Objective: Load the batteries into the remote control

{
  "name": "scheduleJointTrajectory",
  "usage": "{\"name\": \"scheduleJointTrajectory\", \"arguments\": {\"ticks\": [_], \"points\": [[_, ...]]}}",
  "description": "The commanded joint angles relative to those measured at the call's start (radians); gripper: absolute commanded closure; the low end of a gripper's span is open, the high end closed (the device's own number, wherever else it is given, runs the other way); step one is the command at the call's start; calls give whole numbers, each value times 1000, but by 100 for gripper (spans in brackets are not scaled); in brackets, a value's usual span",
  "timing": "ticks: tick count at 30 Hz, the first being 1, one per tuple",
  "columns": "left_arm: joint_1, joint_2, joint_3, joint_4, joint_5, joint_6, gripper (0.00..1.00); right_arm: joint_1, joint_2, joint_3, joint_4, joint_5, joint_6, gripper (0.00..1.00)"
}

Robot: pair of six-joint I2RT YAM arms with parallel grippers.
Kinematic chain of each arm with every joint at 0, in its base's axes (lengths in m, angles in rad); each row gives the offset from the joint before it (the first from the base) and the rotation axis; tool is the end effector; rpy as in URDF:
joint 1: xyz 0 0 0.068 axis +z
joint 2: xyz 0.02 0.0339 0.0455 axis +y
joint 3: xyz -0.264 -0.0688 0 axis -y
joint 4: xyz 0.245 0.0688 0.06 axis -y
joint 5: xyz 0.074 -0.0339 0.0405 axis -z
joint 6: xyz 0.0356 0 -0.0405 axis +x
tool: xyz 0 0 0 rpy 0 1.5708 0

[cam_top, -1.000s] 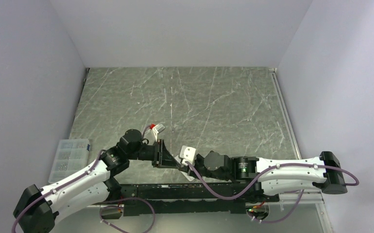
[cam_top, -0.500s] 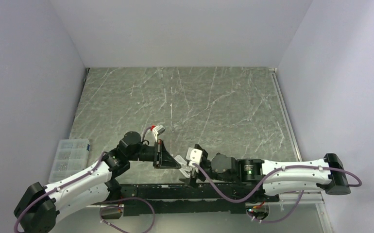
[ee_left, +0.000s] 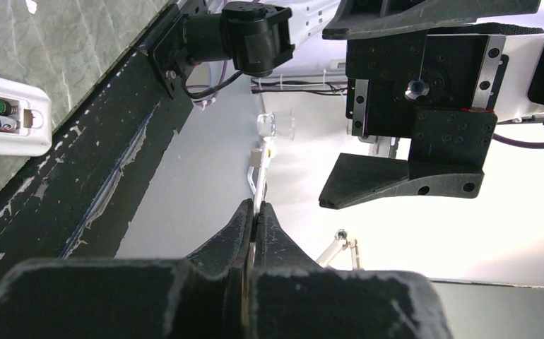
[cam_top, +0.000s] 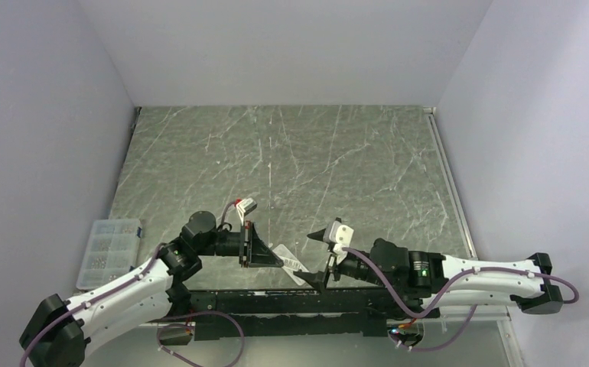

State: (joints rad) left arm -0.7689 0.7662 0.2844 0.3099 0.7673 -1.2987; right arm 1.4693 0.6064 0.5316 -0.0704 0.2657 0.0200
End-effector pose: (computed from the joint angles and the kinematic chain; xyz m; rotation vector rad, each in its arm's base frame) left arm 0.1070 -0.1379 0.2192 0.1417 2.2649 -1.9971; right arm 0.0254 0.1573 0.2898 -1.0254 1.4683 0.8674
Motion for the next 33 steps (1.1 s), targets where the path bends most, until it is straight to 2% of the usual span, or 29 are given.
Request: {"name": "scheduleJointTrajectory", "arguments": {"ticks": [1,8,14,18,33], "points": [[0,-16,-6,72,20,-20,100,5,10,49,-26,-45,-6,1],[-1,31,-31,188,42,-83,100,5,41,-6,63,-142,-98,22],[-1,42,-32,203,53,-101,100,6,62,-20,109,-191,-156,29],[0,46,-37,229,56,-118,100,7,93,-17,95,-190,-201,39],[0,68,-47,264,67,-135,100,6,85,-12,79,-155,-253,52]]}}
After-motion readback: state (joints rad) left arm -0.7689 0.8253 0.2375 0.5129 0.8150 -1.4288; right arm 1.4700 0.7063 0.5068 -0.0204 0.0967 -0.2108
